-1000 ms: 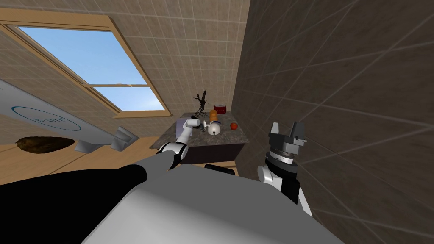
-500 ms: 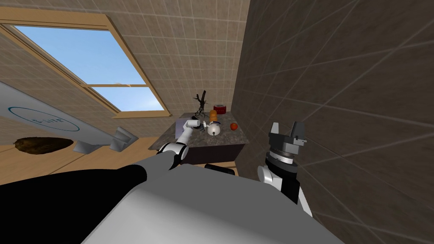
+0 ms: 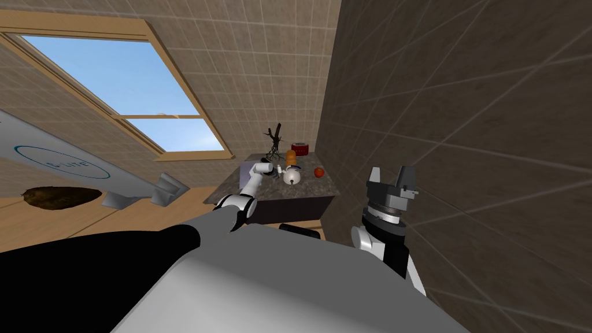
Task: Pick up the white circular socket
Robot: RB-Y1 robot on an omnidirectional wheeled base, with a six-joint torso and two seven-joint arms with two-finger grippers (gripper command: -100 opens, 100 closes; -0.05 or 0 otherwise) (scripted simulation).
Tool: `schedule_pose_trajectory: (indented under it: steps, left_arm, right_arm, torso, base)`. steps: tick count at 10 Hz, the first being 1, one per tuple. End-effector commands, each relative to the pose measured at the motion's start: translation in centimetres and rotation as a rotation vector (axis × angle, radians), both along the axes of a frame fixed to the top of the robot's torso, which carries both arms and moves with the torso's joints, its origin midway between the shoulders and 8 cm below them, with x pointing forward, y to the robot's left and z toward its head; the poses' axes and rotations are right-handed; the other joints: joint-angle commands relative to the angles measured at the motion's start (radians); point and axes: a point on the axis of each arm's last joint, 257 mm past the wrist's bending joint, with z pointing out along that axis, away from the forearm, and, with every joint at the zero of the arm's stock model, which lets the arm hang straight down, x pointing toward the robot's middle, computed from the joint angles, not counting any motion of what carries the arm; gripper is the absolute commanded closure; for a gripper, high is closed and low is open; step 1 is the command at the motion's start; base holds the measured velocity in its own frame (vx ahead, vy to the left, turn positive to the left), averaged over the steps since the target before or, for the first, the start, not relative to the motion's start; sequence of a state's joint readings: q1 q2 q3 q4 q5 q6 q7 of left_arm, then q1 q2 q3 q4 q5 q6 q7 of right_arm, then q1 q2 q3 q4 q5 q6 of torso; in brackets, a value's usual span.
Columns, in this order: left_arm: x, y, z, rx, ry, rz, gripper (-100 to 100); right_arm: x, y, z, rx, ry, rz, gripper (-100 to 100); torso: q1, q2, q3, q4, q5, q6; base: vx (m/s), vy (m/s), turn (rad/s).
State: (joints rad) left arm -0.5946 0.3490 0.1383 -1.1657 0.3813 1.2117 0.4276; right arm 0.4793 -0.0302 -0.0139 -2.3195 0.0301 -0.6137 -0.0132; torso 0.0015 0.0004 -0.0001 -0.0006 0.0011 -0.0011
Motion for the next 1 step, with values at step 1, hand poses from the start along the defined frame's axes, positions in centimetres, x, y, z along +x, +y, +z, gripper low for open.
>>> schedule_pose_trajectory:
  steps: [1]
  left_arm:
    - [0.0,0.0,0.0,0.0,0.0,0.0,0]
  right_arm:
    - [0.0,0.0,0.0,0.0,0.0,0.0,0]
  torso:
    - [0.0,0.0,0.0,0.0,0.0,0.0]
  base:
    - [0.0,0.0,0.0]
